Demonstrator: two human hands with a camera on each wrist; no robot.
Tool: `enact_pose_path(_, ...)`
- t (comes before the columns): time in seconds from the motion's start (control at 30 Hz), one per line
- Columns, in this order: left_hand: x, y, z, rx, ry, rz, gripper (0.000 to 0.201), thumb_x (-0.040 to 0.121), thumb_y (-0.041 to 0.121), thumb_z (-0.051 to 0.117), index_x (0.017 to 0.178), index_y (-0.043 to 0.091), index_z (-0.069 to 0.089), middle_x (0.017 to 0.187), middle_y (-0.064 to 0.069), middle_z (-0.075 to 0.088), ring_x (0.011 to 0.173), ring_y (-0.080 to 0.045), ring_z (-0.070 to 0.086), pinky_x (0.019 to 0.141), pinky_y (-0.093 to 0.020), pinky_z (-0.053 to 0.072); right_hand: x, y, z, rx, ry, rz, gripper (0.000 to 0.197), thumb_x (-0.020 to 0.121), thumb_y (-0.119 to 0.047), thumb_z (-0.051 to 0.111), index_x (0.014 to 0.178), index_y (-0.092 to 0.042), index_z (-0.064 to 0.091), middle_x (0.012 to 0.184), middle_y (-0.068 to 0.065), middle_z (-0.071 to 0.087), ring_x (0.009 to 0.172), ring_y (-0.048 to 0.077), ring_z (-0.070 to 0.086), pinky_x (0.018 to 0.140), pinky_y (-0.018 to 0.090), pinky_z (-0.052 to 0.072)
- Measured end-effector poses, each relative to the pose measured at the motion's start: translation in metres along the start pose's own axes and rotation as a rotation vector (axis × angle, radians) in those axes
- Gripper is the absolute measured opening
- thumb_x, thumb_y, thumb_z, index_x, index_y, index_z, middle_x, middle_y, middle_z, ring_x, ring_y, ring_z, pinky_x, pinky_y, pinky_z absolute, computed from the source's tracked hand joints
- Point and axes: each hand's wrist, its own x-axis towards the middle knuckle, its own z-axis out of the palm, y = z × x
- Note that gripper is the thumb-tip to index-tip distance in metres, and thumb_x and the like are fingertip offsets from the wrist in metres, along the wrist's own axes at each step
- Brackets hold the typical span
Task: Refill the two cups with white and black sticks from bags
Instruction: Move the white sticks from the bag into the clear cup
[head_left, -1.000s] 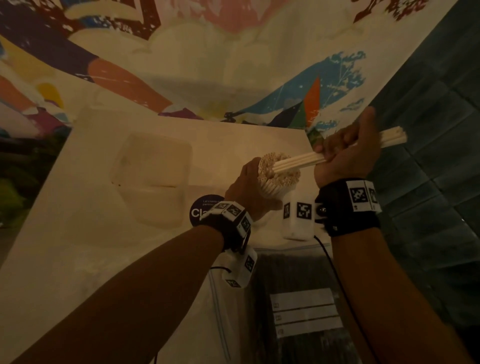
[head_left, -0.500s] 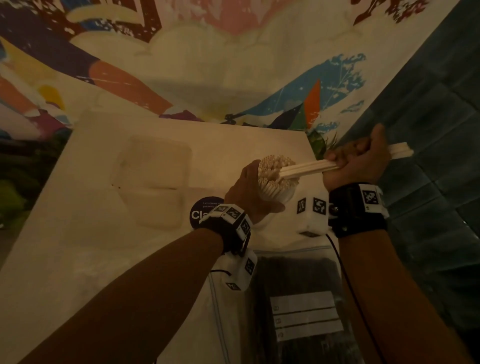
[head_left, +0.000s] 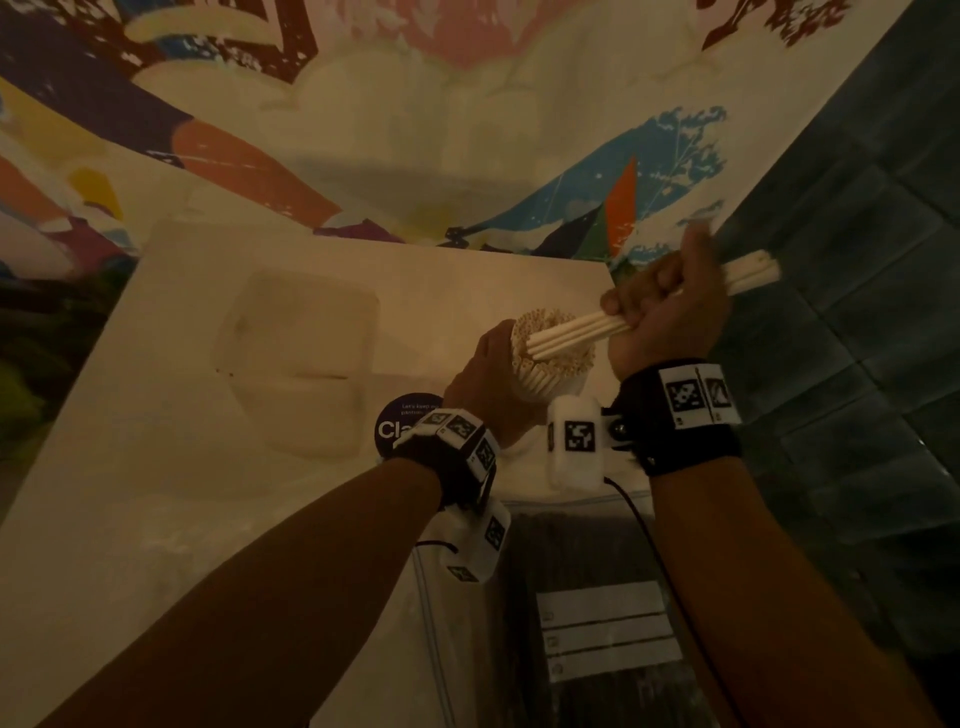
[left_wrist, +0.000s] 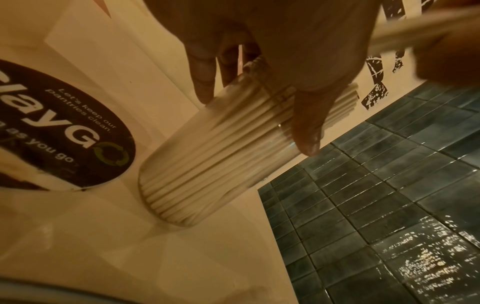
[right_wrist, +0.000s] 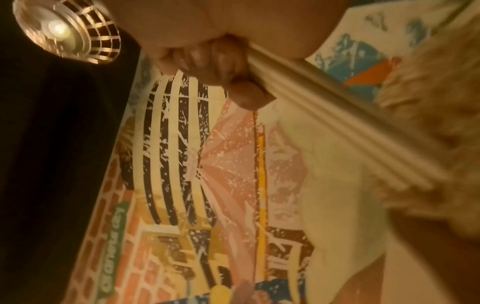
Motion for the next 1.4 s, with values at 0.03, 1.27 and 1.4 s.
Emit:
enact_pose_path(0.03, 0.001, -0.001, 0.000, 0.003, 0.003, 0.002, 0.084, 0.066, 0.049, 0.077, 0.134, 0.036, 0.029, 0.139, 0.006, 0.041, 0.114, -0.020, 0.052, 0.097, -0.038, 0.044, 0.003, -0.001, -0.002, 0.008, 0.023, 0.016, 0.050, 0.096, -0.036, 0.048, 0.053, -0.018, 0.030, 0.040, -0.004, 0.022, 0.036, 0.015, 0.019, 0.045, 0.022, 0.029)
enact_pose_path(1.27, 0.006, -0.006, 0.006, 0.116, -0.018, -0.029, 0.109, 0.057, 0.050, 0.081, 0.144, 0.030, 0.018, 0.148, 0.005, 0.027, 0.124, -0.023, 0.047, 0.098, -0.045, 0.047, 0.022, 0.042, -0.014, -1.076, -0.163, -0.890, 0.073, 0.085, -0.030, 0.061, 0.143, -0.001, 0.027, 0.151, 0.014, 0.025, 0.139, 0.019, 0.026, 0.113, 0.028, 0.027)
enact_pose_path(1.4, 0.006, -0.001, 0.003, 0.148, -0.043, -0.015, 0.104, 0.061, 0.046, 0.081, 0.143, 0.029, 0.020, 0.146, 0.004, 0.028, 0.123, -0.022, 0.046, 0.095, -0.039, 0.046, 0.020, 0.064, -0.013, -1.738, -0.610, -0.399, 0.071, 0.095, -0.057, 0.015, 0.144, -0.009, 0.033, 0.155, 0.013, 0.022, 0.142, 0.026, 0.023, 0.114, 0.044, 0.023)
